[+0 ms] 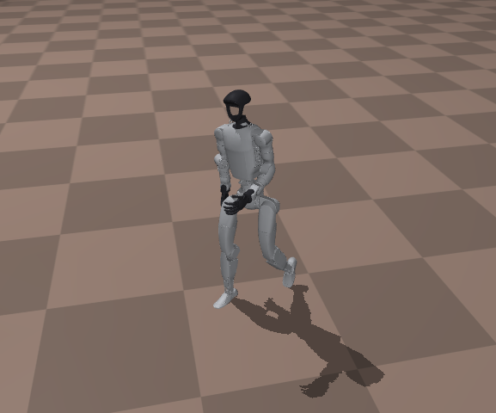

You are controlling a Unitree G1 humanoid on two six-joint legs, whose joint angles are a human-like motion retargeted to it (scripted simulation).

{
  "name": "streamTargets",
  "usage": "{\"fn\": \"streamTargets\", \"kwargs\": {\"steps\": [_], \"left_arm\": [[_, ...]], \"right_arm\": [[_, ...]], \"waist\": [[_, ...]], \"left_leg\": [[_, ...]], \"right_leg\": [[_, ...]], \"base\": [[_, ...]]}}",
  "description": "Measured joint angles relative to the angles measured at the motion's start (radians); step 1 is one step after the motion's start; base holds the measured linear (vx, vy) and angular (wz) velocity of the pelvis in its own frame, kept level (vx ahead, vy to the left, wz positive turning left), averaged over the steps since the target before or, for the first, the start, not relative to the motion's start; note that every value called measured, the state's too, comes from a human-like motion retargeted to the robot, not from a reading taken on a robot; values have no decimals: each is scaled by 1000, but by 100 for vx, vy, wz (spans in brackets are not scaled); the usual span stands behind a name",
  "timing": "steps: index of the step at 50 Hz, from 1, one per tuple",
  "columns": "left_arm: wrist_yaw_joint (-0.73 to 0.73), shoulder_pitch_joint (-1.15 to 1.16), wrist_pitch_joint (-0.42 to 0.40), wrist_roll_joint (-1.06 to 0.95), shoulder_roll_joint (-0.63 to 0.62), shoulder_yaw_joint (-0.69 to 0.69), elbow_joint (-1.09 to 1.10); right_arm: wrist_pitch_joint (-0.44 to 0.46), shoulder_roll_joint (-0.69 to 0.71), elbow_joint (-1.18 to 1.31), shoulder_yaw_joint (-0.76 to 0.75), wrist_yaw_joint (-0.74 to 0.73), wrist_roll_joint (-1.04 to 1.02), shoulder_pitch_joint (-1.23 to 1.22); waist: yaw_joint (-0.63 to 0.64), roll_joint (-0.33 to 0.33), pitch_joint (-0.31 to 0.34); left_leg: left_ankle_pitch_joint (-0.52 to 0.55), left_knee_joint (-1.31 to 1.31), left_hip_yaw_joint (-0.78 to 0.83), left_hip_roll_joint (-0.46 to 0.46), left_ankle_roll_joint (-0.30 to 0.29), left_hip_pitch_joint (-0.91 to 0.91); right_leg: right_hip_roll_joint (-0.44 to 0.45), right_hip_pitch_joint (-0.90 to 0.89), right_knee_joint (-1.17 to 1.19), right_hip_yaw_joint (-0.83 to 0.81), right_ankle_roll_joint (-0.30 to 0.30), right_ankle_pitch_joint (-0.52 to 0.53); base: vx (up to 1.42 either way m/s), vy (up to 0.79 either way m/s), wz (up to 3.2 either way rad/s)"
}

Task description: Walk run

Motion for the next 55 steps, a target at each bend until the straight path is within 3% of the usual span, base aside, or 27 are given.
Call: {"fn": "streamTargets", "kwargs": {"steps": [2, 5, 8, 11, 14, 17, 20, 25, 27, 30, 33, 35, 37, 42, 49, 53, 55], "left_arm": [[3, 9, -7, 6, -11, -2, 0], [-16, 15, -5, 6, -21, 1, 6], [-32, 24, -1, 2, -21, -2, 5], [-42, 26, -3, 11, -18, -6, 1], [-38, 19, -4, 19, -25, -6, 0], [-27, 15, -4, 13, -31, -8, -2], [-27, 5, -6, 3, -34, -7, -1], [-43, 1, -2, 20, -30, 7, 9], [-49, 5, 0, 35, -25, 12, 12], [-52, 9, 1, 49, -15, 20, 9], [-47, -16, 3, 42, 5, 16, 5], [-40, -38, 4, 35, 11, 10, 5], [-33, -64, 8, 25, 15, 2, 13], [-17, -85, -2, 19, 32, -45, 6], [-49, -92, -14, 11, 52, -75, 0], [-57, -83, -22, 14, 51, -79, 11], [-56, -67, -25, 15, 43, -86, 19]], "right_arm": [[9, 4, -31, 24, 12, 3, -56], [8, 8, -98, 53, 4, -5, -141], [-16, 15, -194, 71, -6, -20, -207], [-54, 13, -285, 85, -2, -15, -262], [-84, 3, -354, 86, 6, -3, -311], [-98, -2, -394, 80, -1, 15, -344], [-114, -3, -405, 69, -12, 36, -357], [-105, 9, -352, 55, -17, 24, -303], [-87, 19, -318, 41, -11, -11, -253], [-43, 45, -263, 26, -16, -66, -162], [-26, 59, -185, 31, -54, -65, -87], [-20, 60, -137, 31, -65, -65, -41], [-12, 65, -103, 23, -71, -69, 8], [-39, 81, -33, -18, -97, -53, 132], [-9, 92, 22, -44, -29, -4, 211], [7, 95, 22, -26, -3, 3, 193], [3, 94, 22, -7, -8, 1, 178]], "waist": [[-10, -3, -4], [29, -24, 3], [102, -53, 6], [145, -46, 6], [170, -27, 15], [187, -22, 18], [187, -35, 11], [245, -61, -12], [264, -70, -34], [262, -78, -53], [211, -12, -43], [216, 22, -39], [209, 43, -36], [118, 88, -33], [46, 54, 1], [66, 55, 7], [61, 55, 6]], "left_leg": [[16, 123, 51, 56, 35, -94], [-135, 199, 138, 64, 160, -214], [-267, 169, 231, 70, 230, -335], [-362, -6, 279, 81, 284, -410], [-365, -277, 330, 81, 346, -438], [-434, -531, 432, 56, 375, -436], [-511, -699, 425, -14, 378, -424], [-461, -629, 444, -2, 433, -393], [-408, -623, 414, -14, 437, -369], [-431, -574, 348, -11, 455, -346], [-488, -551, 323, 47, 449, -273], [-522, -552, 289, 71, 438, -229], [-543, -560, 278, 83, 427, -189], [-572, -614, 192, 71, 412, -86], [-634, -644, 123, 3, 388, 70], [-666, -647, 138, 19, 350, 141], [-665, -631, 132, 26, 325, 171]], "right_leg": [[47, 34, -13, 48, -29, -27], [53, 93, -43, -25, -44, -39], [75, 140, -67, -16, -60, -59], [122, 184, -82, -39, -77, -87], [182, 231, -90, -52, -97, -119], [224, 275, -96, -83, -116, -144], [235, 314, -94, -146, -117, -160], [251, 371, -33, -116, -59, -72], [238, 385, 15, -149, 4, 53], [239, 360, 152, -96, 116, 322], [356, 239, 405, -18, 155, 482], [367, 165, 538, -19, 149, 442], [345, 79, 631, -25, 108, 309], [249, -79, 563, -30, 50, 90], [62, -172, 74, -18, 34, 37], [57, -219, -142, -86, 63, 15], [68, -213, -153, -109, 49, 13]], "base": [[49, -38, 86], [51, -34, 6], [51, -28, -47], [60, -25, 2], [65, -21, 23], [66, -20, 24], [83, -18, 37], [81, -11, -20], [109, -9, -19], [101, -8, 24], [88, -13, 85], [81, -10, 18], [73, -7, 35], [74, -9, 108], [68, -20, 60], [81, -34, -16], [81, -36, 3]]}}
